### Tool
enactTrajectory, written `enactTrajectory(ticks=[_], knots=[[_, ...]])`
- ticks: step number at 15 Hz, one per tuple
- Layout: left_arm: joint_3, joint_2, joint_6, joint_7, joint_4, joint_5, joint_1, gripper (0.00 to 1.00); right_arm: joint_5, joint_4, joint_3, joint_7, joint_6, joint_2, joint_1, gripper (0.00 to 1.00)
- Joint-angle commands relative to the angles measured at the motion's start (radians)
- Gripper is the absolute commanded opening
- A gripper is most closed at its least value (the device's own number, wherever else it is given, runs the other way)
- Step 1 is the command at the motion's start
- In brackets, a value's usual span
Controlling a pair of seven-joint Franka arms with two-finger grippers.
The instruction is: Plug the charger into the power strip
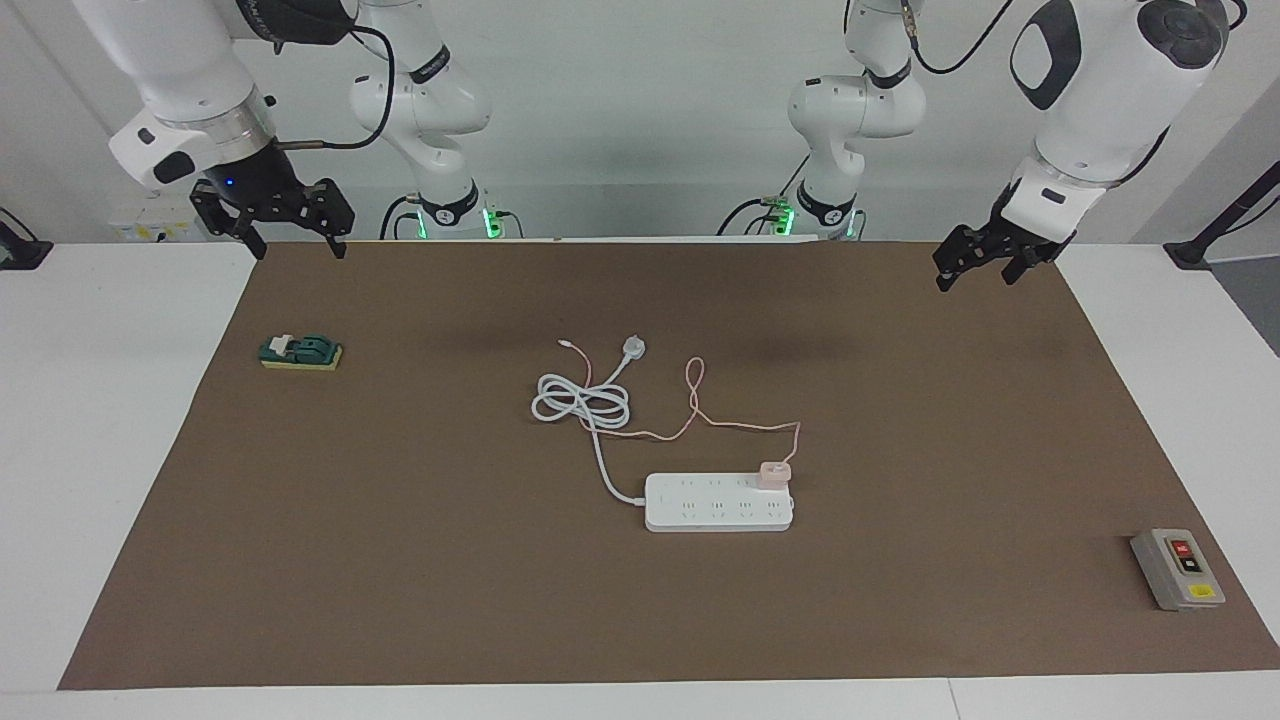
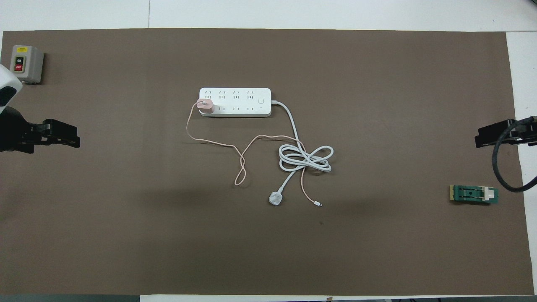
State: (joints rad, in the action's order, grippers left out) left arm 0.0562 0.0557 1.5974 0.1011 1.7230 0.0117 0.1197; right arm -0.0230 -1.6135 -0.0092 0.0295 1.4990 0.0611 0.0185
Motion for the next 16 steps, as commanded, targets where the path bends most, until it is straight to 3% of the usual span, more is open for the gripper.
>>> enactTrajectory(ticks=[1,16], knots=[[-0.002,0.018,-0.004,-0.027,0.021,-0.006,-0.017,1.0,-0.011,-0.019,0.008,0.021,-0.005,0.02,0.011,1.0],[-0.004,0.016,-0.019,-0.03,0.016,-0.006,-0.017,1.0,-0.011,-0.019,0.008,0.018,0.0,0.02,0.009,1.0]])
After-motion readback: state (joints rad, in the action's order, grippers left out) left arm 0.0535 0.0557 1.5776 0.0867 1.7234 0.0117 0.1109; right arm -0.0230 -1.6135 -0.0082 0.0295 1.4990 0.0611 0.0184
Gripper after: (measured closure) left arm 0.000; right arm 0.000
